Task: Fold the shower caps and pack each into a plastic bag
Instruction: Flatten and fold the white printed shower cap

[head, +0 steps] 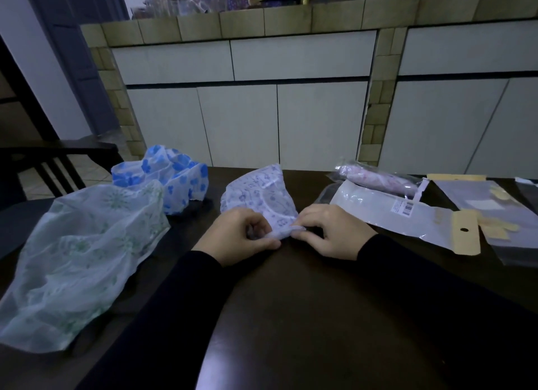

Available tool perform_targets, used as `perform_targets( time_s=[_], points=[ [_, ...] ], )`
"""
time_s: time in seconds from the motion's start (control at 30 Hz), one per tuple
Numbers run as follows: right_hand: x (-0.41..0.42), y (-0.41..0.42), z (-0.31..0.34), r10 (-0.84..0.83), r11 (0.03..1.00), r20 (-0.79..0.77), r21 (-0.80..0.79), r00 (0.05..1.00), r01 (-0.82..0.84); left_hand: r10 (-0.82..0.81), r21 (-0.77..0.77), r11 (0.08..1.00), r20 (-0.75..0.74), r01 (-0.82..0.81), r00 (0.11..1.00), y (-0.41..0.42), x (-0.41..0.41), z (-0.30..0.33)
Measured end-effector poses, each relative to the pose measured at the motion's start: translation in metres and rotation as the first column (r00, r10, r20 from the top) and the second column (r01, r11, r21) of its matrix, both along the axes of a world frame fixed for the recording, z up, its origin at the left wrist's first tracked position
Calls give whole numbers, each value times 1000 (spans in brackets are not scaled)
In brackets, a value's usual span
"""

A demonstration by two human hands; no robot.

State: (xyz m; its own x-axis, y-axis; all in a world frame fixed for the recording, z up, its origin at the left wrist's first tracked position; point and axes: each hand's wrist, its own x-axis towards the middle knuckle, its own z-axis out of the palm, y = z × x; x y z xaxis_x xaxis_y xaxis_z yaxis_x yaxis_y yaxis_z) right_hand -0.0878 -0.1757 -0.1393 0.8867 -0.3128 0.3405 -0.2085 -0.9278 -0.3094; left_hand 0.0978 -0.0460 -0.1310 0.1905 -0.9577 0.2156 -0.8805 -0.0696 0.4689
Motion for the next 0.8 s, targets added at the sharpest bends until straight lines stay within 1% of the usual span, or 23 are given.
perform_targets(
  time_s=[0.07,0.17,0.3,0.37,0.5,0.6,0.67,0.73,0.8],
  points=[
    [2,2,-2,-18,1000,41,-22,999,19,26,-39,999,60,-23,998,0,0,-3],
    [3,4,-5,-65,998,85,15,994,64,11,-32,999,30,-10,999,2,3,-5],
    [2,4,-4,-154,983,39,104,987,149,-11,-30,999,10,12,1000,5,6,-2],
    [2,5,-2,-194,978,19,81,981,192,-3,-20,1000,-14,2,1000,6,2,1],
    [0,8,-2,-263,965,26,21,965,262,41,24,999,-61,-40,997,7,-2,4],
    [4,11,-4,-325,945,36,-7,945,326,66,67,996,4,-66,998,2,-5,2],
    [6,12,-4,-356,934,63,15,932,356,85,96,991,34,-88,996,-1,-7,1],
    [8,13,-4,-387,922,83,74,918,381,99,114,988,24,-101,995,-2,-7,2],
    [10,14,-4,-423,905,93,100,901,414,99,122,987,11,-100,995,-1,-7,3]
  ],
)
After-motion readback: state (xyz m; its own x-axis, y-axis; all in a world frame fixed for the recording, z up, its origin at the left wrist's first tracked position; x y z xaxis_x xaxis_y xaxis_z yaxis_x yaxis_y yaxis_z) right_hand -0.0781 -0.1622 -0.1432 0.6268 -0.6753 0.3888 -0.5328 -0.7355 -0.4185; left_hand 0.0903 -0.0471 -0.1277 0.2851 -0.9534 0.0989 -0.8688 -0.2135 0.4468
